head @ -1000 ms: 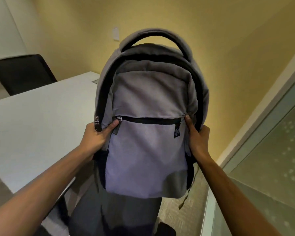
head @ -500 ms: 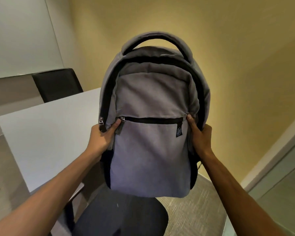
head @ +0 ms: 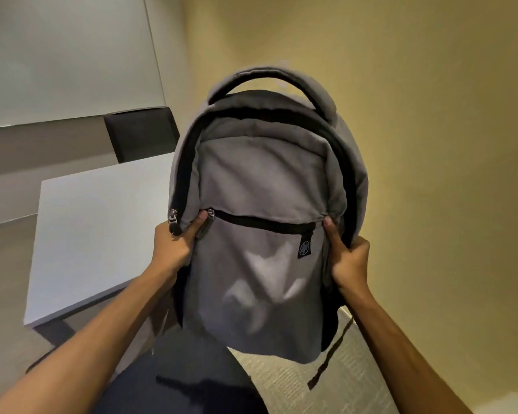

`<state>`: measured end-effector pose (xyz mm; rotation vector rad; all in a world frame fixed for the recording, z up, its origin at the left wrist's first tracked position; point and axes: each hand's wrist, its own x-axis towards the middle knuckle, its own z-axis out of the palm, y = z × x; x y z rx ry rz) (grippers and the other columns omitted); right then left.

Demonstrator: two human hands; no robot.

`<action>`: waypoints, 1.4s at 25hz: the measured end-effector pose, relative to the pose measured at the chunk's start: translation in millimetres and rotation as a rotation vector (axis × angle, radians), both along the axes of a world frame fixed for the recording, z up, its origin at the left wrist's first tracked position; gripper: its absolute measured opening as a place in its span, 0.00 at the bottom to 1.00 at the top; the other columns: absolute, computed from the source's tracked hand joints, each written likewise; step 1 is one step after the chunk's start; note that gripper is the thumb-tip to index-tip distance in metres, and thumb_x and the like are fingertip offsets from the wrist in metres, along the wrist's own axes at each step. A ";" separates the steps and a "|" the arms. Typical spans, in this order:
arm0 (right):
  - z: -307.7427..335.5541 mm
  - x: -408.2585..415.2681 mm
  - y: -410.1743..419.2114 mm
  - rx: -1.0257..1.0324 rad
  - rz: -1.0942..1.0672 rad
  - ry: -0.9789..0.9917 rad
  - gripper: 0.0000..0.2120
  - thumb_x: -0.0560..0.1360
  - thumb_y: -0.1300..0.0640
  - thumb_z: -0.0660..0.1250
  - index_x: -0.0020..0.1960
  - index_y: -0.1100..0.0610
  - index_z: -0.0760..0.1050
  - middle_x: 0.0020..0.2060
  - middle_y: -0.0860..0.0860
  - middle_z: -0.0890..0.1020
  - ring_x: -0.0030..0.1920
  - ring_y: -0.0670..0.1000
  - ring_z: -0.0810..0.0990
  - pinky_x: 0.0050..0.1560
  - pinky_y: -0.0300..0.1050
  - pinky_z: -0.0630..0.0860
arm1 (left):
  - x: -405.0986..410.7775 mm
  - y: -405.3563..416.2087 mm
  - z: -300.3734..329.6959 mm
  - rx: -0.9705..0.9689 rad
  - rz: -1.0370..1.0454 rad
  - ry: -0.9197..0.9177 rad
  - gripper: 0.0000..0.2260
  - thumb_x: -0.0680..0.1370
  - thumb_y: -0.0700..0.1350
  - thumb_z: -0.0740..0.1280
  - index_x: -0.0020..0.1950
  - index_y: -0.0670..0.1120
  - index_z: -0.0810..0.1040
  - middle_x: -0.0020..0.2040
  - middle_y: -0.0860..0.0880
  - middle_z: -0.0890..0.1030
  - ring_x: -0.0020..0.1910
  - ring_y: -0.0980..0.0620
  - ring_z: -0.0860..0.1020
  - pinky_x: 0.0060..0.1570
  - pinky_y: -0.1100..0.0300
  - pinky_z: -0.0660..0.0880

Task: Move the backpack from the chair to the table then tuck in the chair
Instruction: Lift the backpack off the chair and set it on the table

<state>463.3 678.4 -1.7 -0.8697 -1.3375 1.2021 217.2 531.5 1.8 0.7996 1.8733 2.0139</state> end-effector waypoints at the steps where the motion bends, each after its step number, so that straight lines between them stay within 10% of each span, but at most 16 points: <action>1: 1.7 1.3 12.6 -0.011 0.032 0.007 0.27 0.69 0.43 0.73 0.30 0.67 0.73 0.28 0.57 0.80 0.30 0.48 0.74 0.29 0.45 0.72 | 4.6 10.2 0.4 0.016 0.029 -0.007 0.12 0.62 0.67 0.74 0.37 0.62 0.84 0.36 0.66 0.84 0.37 0.67 0.82 0.34 0.72 0.75; 7: 32.0 -12.7 73.5 -0.060 0.085 -0.080 0.34 0.63 0.33 0.70 0.39 0.68 0.76 0.31 0.57 0.81 0.32 0.51 0.75 0.35 0.47 0.72 | 10.3 58.0 22.5 0.142 0.150 -0.152 0.05 0.67 0.52 0.78 0.41 0.57 0.85 0.40 0.60 0.86 0.41 0.61 0.84 0.36 0.70 0.78; 12: 66.1 -6.7 98.9 0.179 0.411 -0.168 0.25 0.59 0.32 0.76 0.49 0.48 0.81 0.43 0.42 0.86 0.44 0.42 0.84 0.40 0.35 0.78 | -5.2 85.8 52.1 0.310 0.170 -0.262 0.12 0.70 0.47 0.77 0.53 0.50 0.83 0.49 0.53 0.86 0.49 0.53 0.84 0.47 0.60 0.80; 15: 69.3 -0.4 129.2 0.319 0.603 -0.426 0.40 0.50 0.38 0.83 0.60 0.42 0.75 0.55 0.40 0.83 0.55 0.41 0.80 0.54 0.41 0.77 | -10.3 114.1 62.1 0.339 0.140 -0.292 0.10 0.72 0.45 0.76 0.52 0.49 0.82 0.54 0.47 0.85 0.53 0.48 0.82 0.54 0.53 0.78; 19: 57.7 -29.8 194.2 0.300 0.542 -0.418 0.33 0.49 0.38 0.84 0.51 0.33 0.76 0.48 0.34 0.83 0.49 0.36 0.81 0.46 0.31 0.77 | -34.3 174.3 47.5 0.299 0.138 -0.290 0.10 0.73 0.45 0.75 0.53 0.48 0.82 0.49 0.51 0.85 0.47 0.54 0.84 0.46 0.61 0.81; 25: 36.1 -113.1 327.4 0.198 0.511 -0.180 0.18 0.57 0.47 0.84 0.44 0.48 0.85 0.41 0.47 0.87 0.43 0.49 0.86 0.41 0.44 0.83 | -121.1 310.7 49.5 0.092 0.144 -0.174 0.10 0.73 0.48 0.74 0.53 0.47 0.82 0.43 0.52 0.85 0.39 0.57 0.84 0.39 0.65 0.79; 29: 22.8 -170.1 393.3 0.070 0.365 -0.040 0.10 0.58 0.48 0.82 0.38 0.46 0.85 0.36 0.43 0.87 0.40 0.44 0.85 0.37 0.34 0.78 | -180.2 397.9 63.5 -0.107 0.092 -0.090 0.06 0.72 0.53 0.74 0.43 0.52 0.83 0.39 0.54 0.85 0.37 0.59 0.82 0.37 0.66 0.79; 35: -14.6 -242.6 471.2 -0.175 0.192 0.017 0.41 0.50 0.34 0.80 0.50 0.63 0.78 0.45 0.57 0.84 0.47 0.54 0.82 0.51 0.50 0.78 | -229.7 500.4 42.5 -0.289 0.123 -0.115 0.10 0.75 0.54 0.68 0.49 0.49 0.81 0.41 0.46 0.82 0.37 0.51 0.78 0.33 0.59 0.74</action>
